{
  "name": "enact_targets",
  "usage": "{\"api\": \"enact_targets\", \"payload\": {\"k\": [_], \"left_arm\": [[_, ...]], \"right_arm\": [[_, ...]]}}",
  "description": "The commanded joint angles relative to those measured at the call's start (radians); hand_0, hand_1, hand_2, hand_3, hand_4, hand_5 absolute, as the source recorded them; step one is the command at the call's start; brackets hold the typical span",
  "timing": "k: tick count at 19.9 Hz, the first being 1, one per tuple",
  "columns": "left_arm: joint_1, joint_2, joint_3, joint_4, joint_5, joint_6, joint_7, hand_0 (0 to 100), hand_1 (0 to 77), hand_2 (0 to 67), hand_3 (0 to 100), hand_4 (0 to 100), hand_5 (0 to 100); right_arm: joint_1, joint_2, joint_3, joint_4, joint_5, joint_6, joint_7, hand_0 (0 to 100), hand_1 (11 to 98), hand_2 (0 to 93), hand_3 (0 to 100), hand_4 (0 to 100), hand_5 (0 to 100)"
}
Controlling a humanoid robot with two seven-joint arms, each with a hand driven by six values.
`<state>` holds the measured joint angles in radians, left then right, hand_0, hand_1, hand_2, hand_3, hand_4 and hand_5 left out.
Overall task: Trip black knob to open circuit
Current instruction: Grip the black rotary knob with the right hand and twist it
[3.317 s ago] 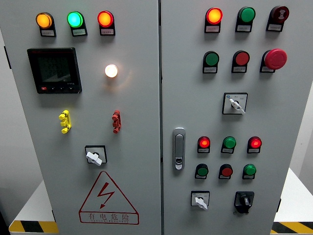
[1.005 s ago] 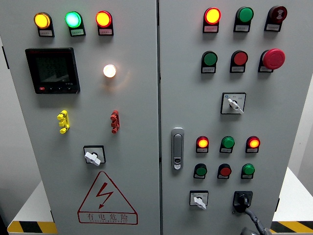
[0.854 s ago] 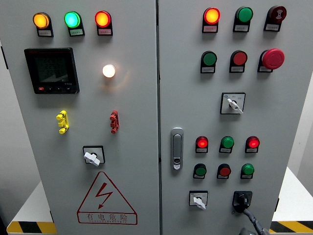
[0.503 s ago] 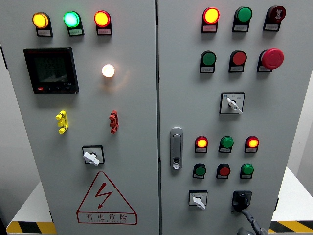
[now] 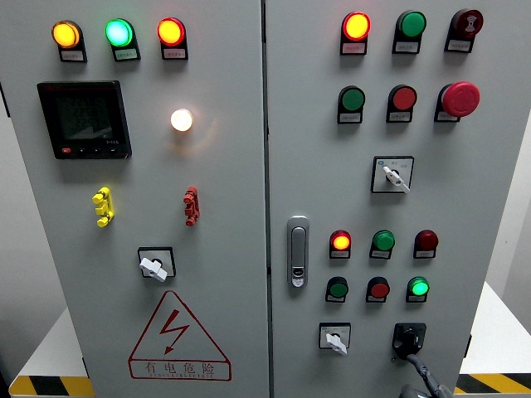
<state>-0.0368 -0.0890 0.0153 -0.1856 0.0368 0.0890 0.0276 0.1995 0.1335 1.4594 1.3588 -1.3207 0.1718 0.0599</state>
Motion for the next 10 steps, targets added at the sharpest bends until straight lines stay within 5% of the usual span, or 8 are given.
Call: {"api": "enact_targets", "payload": {"k": [1,5,10], "left_arm": [[0.0,0.0,0.0,0.0,0.0,0.0,0.0,0,0.0,19.4,26,10,9],[0.0,0.0,0.0,0.0,0.0,0.0,0.0,0,0.0,19.4,26,10,9],[0.0,0.0,0.0,0.0,0.0,0.0,0.0,0,0.0,19.4,26,10,9]], "right_arm": [[0.0,0.0014,0.01,-0.012,0.0,0.0,0.0,100,57.3,0.0,89,97,100],[0.009,0.0091,0.028,-0.036,0.0,0.0,0.002,100,57.3,0.0,89,97,100],[0.015,0.0076,0.056,-0.04,0.0,0.0,0.0,100,56.8,0.0,89,97,100]]}}
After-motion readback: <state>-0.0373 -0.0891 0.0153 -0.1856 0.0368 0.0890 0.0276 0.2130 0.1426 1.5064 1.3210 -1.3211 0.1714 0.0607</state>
